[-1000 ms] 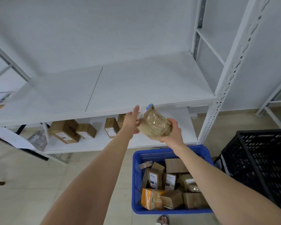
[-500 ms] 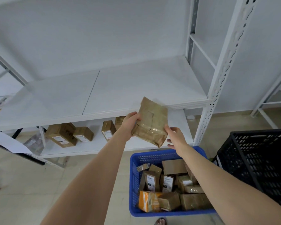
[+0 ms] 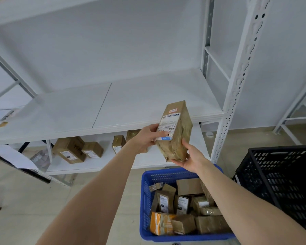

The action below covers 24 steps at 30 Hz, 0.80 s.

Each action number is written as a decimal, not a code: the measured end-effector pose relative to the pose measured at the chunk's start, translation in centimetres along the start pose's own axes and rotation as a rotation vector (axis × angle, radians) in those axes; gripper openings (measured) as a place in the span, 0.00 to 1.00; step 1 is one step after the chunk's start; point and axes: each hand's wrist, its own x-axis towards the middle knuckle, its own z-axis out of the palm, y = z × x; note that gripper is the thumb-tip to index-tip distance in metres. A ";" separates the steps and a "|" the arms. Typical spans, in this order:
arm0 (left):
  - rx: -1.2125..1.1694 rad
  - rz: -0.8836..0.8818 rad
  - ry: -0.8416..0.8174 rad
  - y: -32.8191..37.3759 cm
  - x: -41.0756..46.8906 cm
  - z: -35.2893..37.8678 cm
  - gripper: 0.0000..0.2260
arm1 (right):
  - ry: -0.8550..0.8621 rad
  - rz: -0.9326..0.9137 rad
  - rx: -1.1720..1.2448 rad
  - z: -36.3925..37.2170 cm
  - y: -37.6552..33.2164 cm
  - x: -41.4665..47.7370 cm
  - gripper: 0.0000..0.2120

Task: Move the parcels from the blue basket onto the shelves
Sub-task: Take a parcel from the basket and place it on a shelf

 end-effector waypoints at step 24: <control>1.747 0.137 -0.011 2.7 -2.3 -5.7 0.43 | -0.004 -0.539 -1.551 4.4 -0.2 -1.6 0.46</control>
